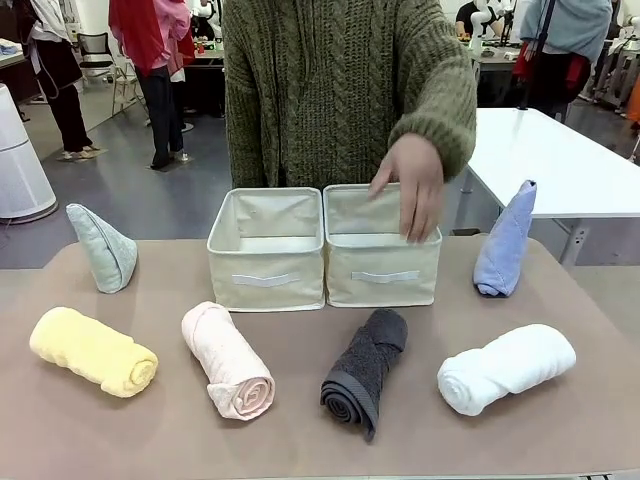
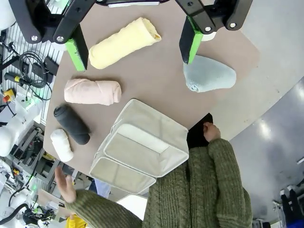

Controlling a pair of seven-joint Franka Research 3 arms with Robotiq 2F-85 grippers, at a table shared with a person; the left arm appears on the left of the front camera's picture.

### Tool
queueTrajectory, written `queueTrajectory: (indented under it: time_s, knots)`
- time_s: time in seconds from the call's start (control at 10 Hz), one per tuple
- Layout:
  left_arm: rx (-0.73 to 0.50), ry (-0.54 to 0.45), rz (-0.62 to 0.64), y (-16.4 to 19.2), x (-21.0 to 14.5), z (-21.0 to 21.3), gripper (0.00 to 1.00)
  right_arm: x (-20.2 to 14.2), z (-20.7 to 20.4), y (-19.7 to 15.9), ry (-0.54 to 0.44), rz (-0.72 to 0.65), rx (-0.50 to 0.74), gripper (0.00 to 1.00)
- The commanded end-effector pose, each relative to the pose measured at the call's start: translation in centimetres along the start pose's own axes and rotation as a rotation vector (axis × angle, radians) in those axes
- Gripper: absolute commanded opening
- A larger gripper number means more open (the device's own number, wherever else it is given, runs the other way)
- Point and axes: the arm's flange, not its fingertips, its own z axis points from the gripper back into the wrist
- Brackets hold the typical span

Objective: Sort the towels based on their folding style.
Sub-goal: Pick up one triangle-folded towel and place it in the left Fabric basket.

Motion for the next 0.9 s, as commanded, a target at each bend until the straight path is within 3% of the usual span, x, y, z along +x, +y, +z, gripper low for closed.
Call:
queueTrajectory:
  time_s: [0.0, 0.8]
  knots:
    - [0.0, -0.004, 0.0, -0.03, 0.0, 0.08, 1.0, 0.06, 0.03, -0.02, -0.011, 0.002, 0.004, 1.0]
    - [0.0, -0.004, 0.0, -0.03, 0.0, 0.08, 1.0, 0.06, 0.03, -0.02, -0.011, 0.002, 0.004, 1.0]
